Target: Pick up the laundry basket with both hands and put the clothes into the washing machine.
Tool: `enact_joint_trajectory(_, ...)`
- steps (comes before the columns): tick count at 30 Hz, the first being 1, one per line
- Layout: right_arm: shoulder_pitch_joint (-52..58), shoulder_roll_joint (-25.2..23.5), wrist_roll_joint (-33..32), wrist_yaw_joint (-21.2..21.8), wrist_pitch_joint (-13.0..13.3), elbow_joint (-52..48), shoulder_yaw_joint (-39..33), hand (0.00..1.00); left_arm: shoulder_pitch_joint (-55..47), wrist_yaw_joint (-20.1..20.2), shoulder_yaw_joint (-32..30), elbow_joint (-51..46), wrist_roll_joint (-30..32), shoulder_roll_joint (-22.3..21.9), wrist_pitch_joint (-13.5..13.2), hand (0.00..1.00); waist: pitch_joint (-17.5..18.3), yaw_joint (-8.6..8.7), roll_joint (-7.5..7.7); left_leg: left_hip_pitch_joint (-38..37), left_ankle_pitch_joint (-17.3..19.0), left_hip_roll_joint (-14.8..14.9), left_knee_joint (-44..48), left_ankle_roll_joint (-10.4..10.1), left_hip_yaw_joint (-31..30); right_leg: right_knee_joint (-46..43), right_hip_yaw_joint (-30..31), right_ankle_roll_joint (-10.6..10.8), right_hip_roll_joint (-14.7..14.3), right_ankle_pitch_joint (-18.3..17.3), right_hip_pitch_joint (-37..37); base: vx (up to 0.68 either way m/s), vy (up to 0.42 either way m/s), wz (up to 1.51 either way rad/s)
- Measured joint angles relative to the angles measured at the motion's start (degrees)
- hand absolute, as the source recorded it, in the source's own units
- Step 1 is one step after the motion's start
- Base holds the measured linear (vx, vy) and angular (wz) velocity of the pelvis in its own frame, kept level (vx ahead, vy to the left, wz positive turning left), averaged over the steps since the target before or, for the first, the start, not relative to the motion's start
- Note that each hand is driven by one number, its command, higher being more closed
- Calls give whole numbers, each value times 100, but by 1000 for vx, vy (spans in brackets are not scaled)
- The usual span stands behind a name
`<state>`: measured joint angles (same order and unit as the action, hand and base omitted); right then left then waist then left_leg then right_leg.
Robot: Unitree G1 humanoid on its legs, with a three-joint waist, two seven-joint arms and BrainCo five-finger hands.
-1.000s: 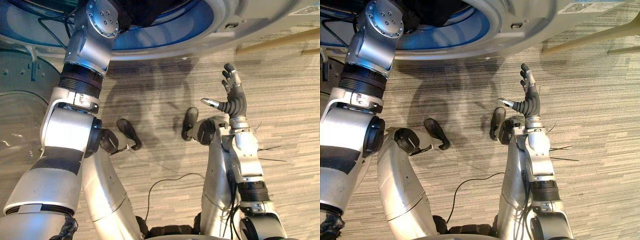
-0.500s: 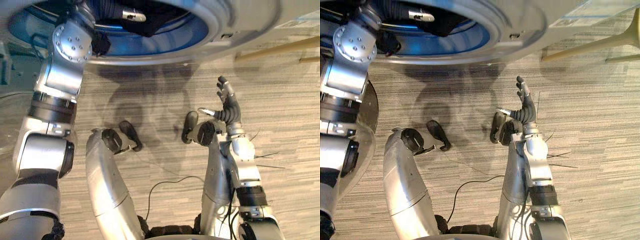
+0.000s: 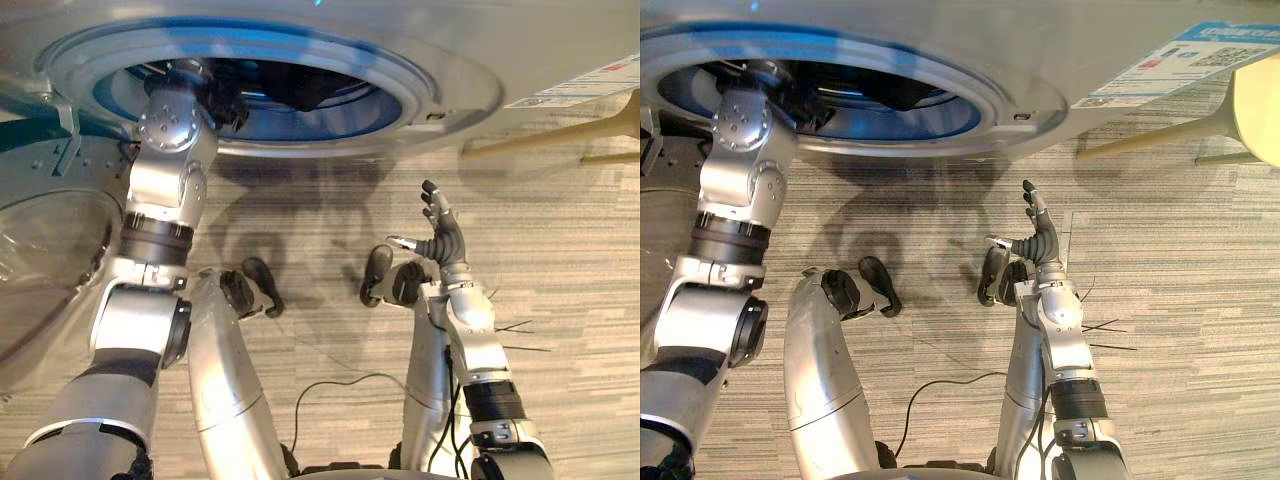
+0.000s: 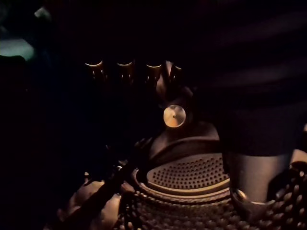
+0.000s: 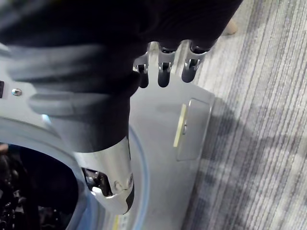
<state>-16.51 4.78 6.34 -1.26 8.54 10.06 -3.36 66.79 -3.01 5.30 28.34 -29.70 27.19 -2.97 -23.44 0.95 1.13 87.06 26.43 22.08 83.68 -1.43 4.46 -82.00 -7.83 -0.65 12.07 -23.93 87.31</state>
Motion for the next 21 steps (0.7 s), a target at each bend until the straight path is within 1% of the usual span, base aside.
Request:
enact_joint_trajectory(4,-6,-2,0,1,0,45,-2,0,-9,-50,-29,174,82,-55,29,0,1,-3,2,10,-1,-5,-1,0,-2,7,-4,0,3,0,0,18,-29,1)
enact_joint_trajectory(5,-7,-12,0,1,-2,50,-7,0,-96,-102,-170,152,215,-224,33,0,3,-12,6,9,-1,-8,0,0,-1,6,-1,0,6,0,0,23,-35,1)
enact_joint_trajectory(7,-9,-56,0,-2,1,50,-11,0,-331,-148,-317,-7,697,-410,36,0,6,-8,11,2,0,-12,0,0,-1,4,2,0,9,0,-6,11,-18,0)
enact_joint_trajectory(9,-4,-173,1,-11,1,117,-20,0,-1160,-324,-594,-464,1317,-851,39,0,7,5,12,-106,0,-13,-8,0,0,3,2,0,8,-1,-107,25,-43,1)
enact_joint_trajectory(10,6,-195,1,-13,0,147,-29,0,-1418,-368,-654,-537,1458,-1014,57,0,7,8,12,-169,0,-15,-24,0,6,9,3,1,9,-1,-167,21,-45,5)
enact_joint_trajectory(12,86,-220,-5,-87,1,197,-41,0,-2488,-524,-919,-714,1941,-1696,145,0,7,1,12,-542,-8,-23,-180,-22,39,134,-13,1,3,-22,-526,14,-71,9)
enact_joint_trajectory(13,117,-225,-12,-116,3,197,-41,0,-2784,-561,-974,-797,2032,-1839,159,0,7,-1,12,-658,-15,-30,-236,-35,44,182,-22,1,3,-31,-636,3,-99,13)
enact_joint_trajectory(14,216,-237,-18,-132,4,196,-57,0,-3346,-610,-1020,-964,2197,-2068,160,0,27,-2,37,-891,-21,-45,-390,-54,83,294,-32,34,2,-68,-857,-7,-104,17)
enact_joint_trajectory(15,366,-254,-23,-134,4,196,-82,0,-3841,-619,-1017,-1106,2295,-2220,158,0,56,-17,82,-1141,-22,-83,-579,-117,127,424,-37,56,4,-101,-1070,-4,-113,19)
enact_joint_trajectory(16,458,-257,-24,-135,3,197,-87,0,-4108,-622,-1011,-1155,2319,-2288,158,0,57,-37,84,-1300,-47,-111,-695,-160,131,526,-64,56,5,-101,-1239,9,-120,19)
enact_joint_trajectory(17,636,-279,-31,-135,2,200,-80,0,-4574,-618,-993,-1224,2319,-2361,153,0,57,-54,84,-1638,-93,-121,-930,-236,150,735,-145,55,6,-100,-1596,23,-95,16)
enact_joint_trajectory(18,740,-294,-44,-137,3,200,-79,0,-4791,-615,-978,-1224,2314,-2387,146,0,58,-63,84,-1839,-135,-128,-1072,-264,168,856,-184,48,6,-94,-1804,48,-114,21)
enact_joint_trajectory(19,968,-318,-102,-152,5,206,-72,0,-5205,-598,-931,-1223,2311,-2403,105,0,107,-64,84,-2236,-242,-174,-1358,-288,198,1096,-256,36,10,-82,-2206,64,-109,24)
enact_joint_trajectory(20,1228,-325,-146,-182,11,256,-69,0,-5614,-586,-853,-1217,2304,-2404,-4,0,249,-66,90,-2604,-313,-239,-1673,-345,217,1364,-329,36,12,-76,-2587,76,-107,25)
enact_joint_trajectory(21,1336,-319,-171,-202,11,317,-72,0,-5793,-576,-808,-1199,2273,-2398,-64,0,280,-77,86,-2844,-346,-255,-1846,-370,236,1521,-375,-5,9,-40,-2839,116,-100,26)
